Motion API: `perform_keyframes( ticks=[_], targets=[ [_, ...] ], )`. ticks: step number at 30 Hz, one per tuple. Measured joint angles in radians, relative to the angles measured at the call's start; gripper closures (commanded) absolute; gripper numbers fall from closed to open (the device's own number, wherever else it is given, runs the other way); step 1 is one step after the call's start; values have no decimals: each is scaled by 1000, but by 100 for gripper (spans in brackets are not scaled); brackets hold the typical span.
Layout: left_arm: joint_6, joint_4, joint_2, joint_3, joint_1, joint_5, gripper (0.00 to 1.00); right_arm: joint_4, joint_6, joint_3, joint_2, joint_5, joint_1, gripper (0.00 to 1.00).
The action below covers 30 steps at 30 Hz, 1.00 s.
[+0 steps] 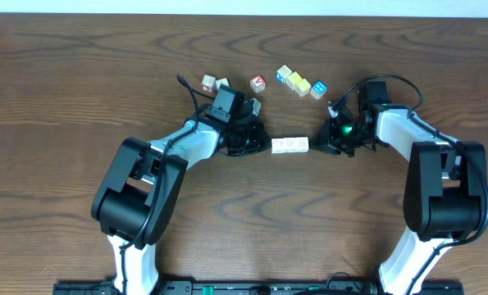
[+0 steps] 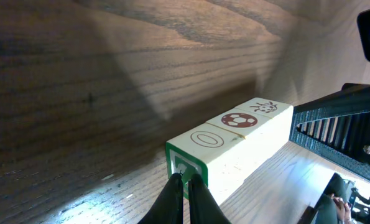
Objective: Lift 3 blocks
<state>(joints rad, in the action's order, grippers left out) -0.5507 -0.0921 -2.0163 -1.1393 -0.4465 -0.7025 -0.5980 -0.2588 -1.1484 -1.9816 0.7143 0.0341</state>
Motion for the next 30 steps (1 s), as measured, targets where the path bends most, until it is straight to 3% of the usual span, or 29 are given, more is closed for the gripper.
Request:
perform_keyframes(
  ticks=[30],
  targets=[
    [0,11,0,0,16,-13,93,5,-1,-1,2,-9,19,99]
  ],
)
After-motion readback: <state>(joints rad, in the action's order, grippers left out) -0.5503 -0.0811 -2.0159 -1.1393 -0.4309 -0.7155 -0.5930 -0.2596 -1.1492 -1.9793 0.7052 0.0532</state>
